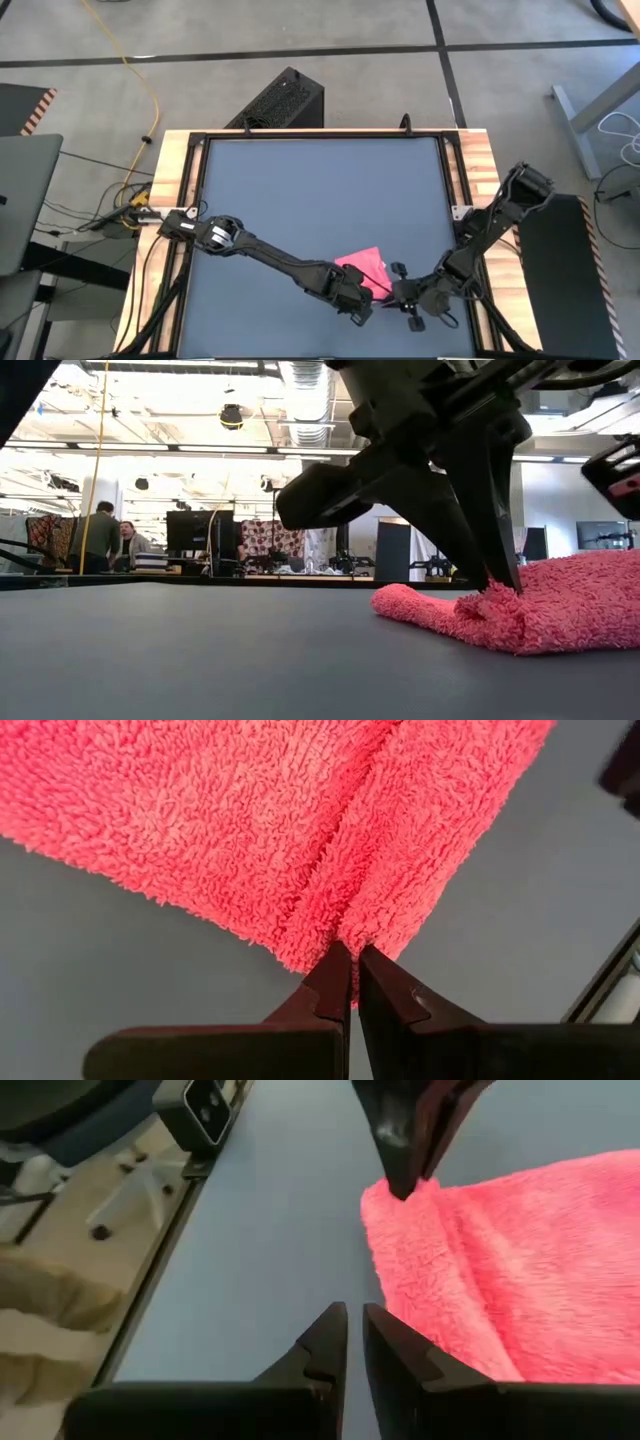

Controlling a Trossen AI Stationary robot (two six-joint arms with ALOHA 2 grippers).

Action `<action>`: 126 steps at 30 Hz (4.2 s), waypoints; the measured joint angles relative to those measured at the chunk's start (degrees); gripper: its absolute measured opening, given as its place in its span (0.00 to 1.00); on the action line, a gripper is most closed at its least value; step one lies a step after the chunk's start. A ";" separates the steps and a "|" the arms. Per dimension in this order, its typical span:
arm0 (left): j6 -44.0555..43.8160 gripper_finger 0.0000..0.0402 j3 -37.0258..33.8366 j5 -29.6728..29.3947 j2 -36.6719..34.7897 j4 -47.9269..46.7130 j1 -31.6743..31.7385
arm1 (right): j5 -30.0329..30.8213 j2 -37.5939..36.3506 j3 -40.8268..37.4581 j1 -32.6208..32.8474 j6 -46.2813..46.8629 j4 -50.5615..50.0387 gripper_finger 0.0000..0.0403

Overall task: Roll towel
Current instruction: Roll the pink towel

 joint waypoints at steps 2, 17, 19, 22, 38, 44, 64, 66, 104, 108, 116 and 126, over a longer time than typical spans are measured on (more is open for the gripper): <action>0.08 0.00 0.00 0.50 0.00 0.00 0.15 | -1.75 0.09 0.00 -0.76 -0.03 -0.08 0.20; -0.42 0.00 0.00 2.17 0.00 0.20 0.59 | 1.25 0.07 -0.34 -4.05 -9.26 -7.11 0.41; -0.44 0.00 0.00 2.18 0.00 0.26 0.59 | 1.24 0.15 -0.35 -5.03 -10.14 -7.51 0.41; -0.53 0.00 0.00 2.19 0.00 0.19 0.61 | 0.78 1.23 -0.35 -6.50 -10.67 -7.35 0.41; -0.61 0.00 0.00 2.76 0.00 -0.87 0.59 | -3.36 9.88 -0.22 -5.82 -8.79 -2.53 0.41; 1.47 0.00 0.00 -3.05 -0.74 -0.99 -0.43 | -3.17 10.01 -0.22 -5.81 -8.76 -2.83 0.41; 14.72 0.36 0.02 -2.15 -2.74 1.93 -2.25 | -3.18 10.17 -0.31 -6.88 -5.32 -2.31 0.41; 14.12 0.41 0.02 -1.03 -2.73 3.54 -2.21 | -3.21 10.17 -0.31 -6.88 -4.50 -2.34 0.41; 25.13 0.42 3.18 -6.15 0.22 0.86 -0.55 | -3.51 10.23 -0.37 -6.84 -2.08 -1.08 0.41; 25.23 0.42 3.02 -8.44 0.22 -0.43 -0.64 | -3.53 10.23 -0.37 -6.86 -2.10 -0.59 0.41; 21.87 0.42 3.08 -1.05 3.93 0.77 -0.80 | -3.52 10.21 -0.35 -6.86 -2.10 -0.88 0.41; 20.16 0.39 3.21 -7.59 5.30 -3.21 -2.67 | -4.15 10.19 -0.27 -6.86 -1.18 -1.77 0.41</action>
